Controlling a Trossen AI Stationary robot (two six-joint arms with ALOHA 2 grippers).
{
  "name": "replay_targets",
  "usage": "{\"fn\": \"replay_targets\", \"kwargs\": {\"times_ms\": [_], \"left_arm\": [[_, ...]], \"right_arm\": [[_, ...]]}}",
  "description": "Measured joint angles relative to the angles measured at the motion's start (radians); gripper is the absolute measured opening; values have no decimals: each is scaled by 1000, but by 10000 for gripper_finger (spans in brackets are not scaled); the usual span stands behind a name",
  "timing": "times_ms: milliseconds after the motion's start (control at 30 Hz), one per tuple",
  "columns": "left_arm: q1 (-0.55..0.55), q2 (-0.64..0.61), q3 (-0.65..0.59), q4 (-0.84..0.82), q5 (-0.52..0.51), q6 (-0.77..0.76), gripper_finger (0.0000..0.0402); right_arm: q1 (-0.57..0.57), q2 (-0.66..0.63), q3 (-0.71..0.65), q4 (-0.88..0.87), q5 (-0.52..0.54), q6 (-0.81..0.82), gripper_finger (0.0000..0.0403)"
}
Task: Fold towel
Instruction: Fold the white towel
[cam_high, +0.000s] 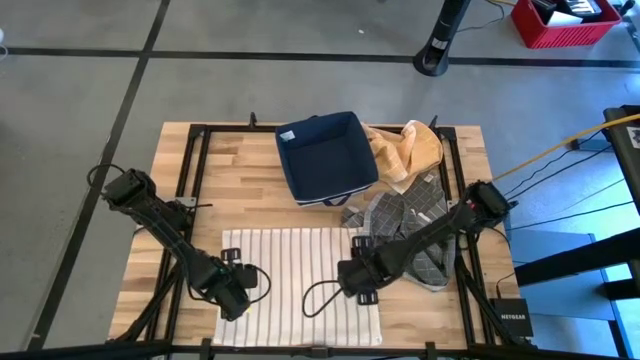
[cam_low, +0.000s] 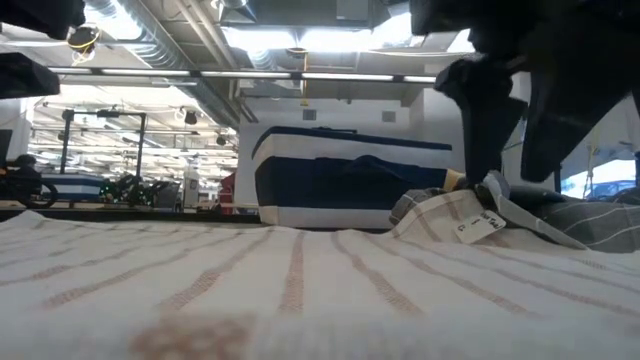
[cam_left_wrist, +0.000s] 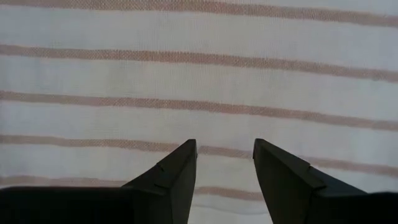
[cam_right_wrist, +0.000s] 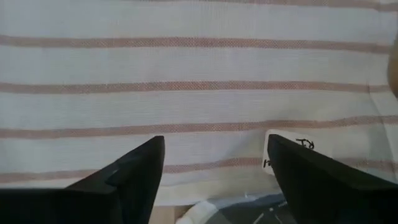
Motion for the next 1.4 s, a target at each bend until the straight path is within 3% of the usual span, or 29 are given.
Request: {"fn": "replay_targets", "kwargs": {"times_ms": [200,333,533,667,900,1200,1400], "left_arm": [[-12,6,-92,126,2,0,153],[2,6,-158,201,59,3,153],[49,-11,-112,86,135,31,153],[28,-41,-112,64,86,19,153],[-83,-46,-224,135,79,-198,153],[-186,-47,-260,84,115,-370,153],[-198,-46,-261,86,104,-412,153]], "right_arm": [[12,0,-66,134,-15,24,295],[28,0,-105,169,-28,79,289],[37,0,-118,118,-71,124,286],[37,0,-118,88,-65,117,286],[8,0,-117,219,0,13,286],[-100,-132,-123,-78,86,-103,286],[-219,-169,-313,153,40,-217,286]]}}
